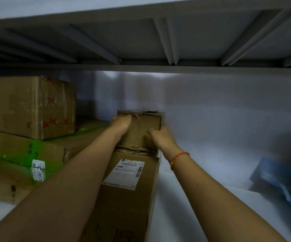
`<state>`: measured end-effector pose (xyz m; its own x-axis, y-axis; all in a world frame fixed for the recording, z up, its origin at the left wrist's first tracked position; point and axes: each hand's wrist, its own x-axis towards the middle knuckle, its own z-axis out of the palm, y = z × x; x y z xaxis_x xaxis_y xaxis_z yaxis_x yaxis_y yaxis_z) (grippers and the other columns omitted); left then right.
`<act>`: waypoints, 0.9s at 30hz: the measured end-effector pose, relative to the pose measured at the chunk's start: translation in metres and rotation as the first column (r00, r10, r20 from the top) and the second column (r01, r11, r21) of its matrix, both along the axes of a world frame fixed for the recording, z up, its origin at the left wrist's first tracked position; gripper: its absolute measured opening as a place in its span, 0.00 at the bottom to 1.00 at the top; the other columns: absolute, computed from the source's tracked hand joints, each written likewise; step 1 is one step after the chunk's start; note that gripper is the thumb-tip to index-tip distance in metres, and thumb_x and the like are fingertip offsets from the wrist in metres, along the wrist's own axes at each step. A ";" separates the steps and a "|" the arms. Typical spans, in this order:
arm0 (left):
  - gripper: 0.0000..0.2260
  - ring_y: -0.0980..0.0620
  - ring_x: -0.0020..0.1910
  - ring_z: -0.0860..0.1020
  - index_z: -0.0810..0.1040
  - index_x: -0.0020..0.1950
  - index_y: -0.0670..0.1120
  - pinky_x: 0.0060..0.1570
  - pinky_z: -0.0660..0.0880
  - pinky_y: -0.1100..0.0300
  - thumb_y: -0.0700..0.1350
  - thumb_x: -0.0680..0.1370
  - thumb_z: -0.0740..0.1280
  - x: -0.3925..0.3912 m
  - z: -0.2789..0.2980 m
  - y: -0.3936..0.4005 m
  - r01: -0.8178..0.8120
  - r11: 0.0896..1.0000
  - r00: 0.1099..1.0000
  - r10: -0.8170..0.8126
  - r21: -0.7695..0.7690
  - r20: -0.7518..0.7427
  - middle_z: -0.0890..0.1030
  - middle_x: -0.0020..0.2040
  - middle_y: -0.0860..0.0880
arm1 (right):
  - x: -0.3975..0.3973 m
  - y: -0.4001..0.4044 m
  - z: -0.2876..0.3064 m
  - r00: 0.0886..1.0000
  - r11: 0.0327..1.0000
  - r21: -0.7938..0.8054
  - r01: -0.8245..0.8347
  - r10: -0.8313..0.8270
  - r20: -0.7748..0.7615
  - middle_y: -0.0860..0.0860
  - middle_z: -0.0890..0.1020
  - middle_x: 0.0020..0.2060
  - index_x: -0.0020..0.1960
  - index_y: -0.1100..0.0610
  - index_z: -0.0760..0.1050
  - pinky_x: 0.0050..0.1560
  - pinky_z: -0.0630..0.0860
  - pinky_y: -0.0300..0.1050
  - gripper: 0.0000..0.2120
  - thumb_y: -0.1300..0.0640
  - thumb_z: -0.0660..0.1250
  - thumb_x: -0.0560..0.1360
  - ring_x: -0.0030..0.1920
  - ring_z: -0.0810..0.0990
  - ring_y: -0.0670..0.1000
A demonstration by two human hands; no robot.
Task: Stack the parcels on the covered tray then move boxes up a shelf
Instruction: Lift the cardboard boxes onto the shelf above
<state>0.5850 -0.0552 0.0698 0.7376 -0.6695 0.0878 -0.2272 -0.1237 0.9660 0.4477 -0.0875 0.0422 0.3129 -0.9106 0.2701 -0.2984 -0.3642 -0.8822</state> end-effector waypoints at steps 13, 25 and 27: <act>0.45 0.43 0.59 0.77 0.67 0.69 0.56 0.56 0.76 0.42 0.69 0.53 0.66 0.040 -0.023 -0.021 0.001 0.969 0.957 -0.072 -0.245 -0.283 0.72 0.67 0.47 | -0.012 0.016 -0.002 0.975 0.998 -0.043 -0.036 0.045 0.220 0.49 0.77 0.58 0.60 0.45 0.67 0.57 0.78 0.58 0.24 0.57 0.64 0.65 0.56 0.78 0.55; 0.14 0.52 0.43 0.75 0.64 0.60 0.50 0.35 0.73 0.57 0.47 0.78 0.65 -0.144 0.018 0.120 -0.029 0.856 0.982 -0.072 -0.516 -0.174 0.74 0.49 0.50 | -0.121 0.091 0.011 0.913 0.960 -0.281 -0.013 0.126 0.387 0.45 0.73 0.55 0.69 0.44 0.60 0.51 0.81 0.54 0.29 0.68 0.62 0.75 0.53 0.77 0.51; 0.14 0.51 0.45 0.76 0.64 0.58 0.51 0.40 0.75 0.54 0.47 0.77 0.66 -0.168 0.020 0.135 -0.050 0.850 0.988 -0.033 -0.524 -0.148 0.74 0.50 0.50 | -0.142 0.106 0.011 0.910 0.950 -0.312 -0.007 0.135 0.392 0.46 0.73 0.57 0.68 0.42 0.58 0.51 0.81 0.55 0.31 0.67 0.63 0.75 0.55 0.78 0.52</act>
<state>0.4166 0.0798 0.0899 0.7754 -0.5470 0.3156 -0.0805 0.4100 0.9085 0.3056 0.0182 0.0533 0.1790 -0.7470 0.6403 0.0961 -0.6345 -0.7670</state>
